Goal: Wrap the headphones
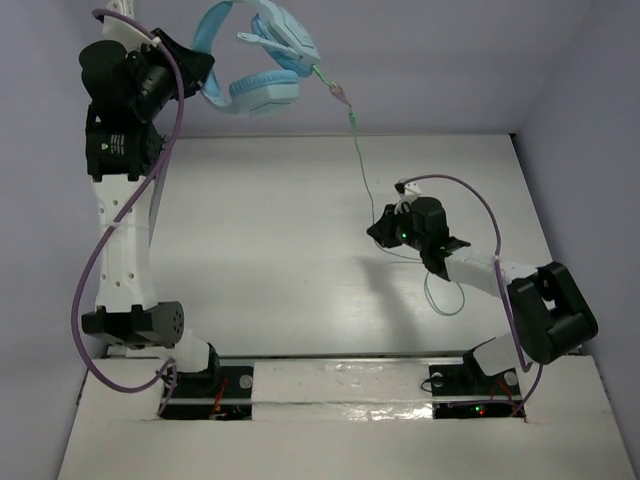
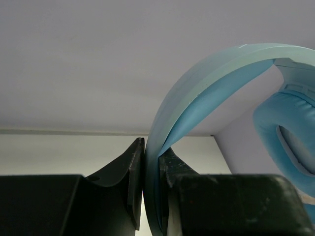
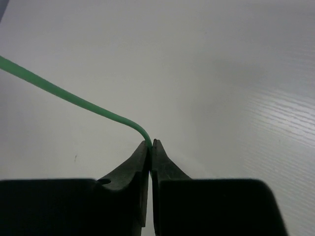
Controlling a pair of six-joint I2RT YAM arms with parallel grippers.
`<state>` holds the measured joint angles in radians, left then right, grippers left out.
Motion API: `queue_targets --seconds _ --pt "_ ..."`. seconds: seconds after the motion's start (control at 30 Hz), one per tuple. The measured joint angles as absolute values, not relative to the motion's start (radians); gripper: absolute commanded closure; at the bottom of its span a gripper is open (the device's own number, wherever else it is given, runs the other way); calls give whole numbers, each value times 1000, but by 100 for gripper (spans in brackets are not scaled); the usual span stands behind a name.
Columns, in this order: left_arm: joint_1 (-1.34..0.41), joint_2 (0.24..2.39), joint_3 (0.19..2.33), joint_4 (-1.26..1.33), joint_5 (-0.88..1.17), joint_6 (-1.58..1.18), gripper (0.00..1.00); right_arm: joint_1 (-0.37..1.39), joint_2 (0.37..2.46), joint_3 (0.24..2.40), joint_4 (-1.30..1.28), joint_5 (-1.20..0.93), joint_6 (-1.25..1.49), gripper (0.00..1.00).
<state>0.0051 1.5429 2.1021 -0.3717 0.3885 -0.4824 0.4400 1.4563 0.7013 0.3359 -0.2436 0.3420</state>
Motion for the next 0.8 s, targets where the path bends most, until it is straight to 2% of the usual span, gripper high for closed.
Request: queue_targets --seconds 0.07,0.2,0.4,0.6,0.8 --pt "11 1509 2005 -291 394 -523 100 441 1477 714 345 -263 353 100" --pt "5 1390 1675 -121 364 -645 100 488 1487 789 300 -258 372 100" --pt "-124 1305 1284 53 158 -787 100 642 1541 1020 173 -176 396 100" --pt "-287 1280 1129 115 -136 -820 100 853 1645 1104 25 -65 410 100" --pt "-412 1276 1116 199 -406 -736 100 1059 1643 1157 -202 43 398 100"
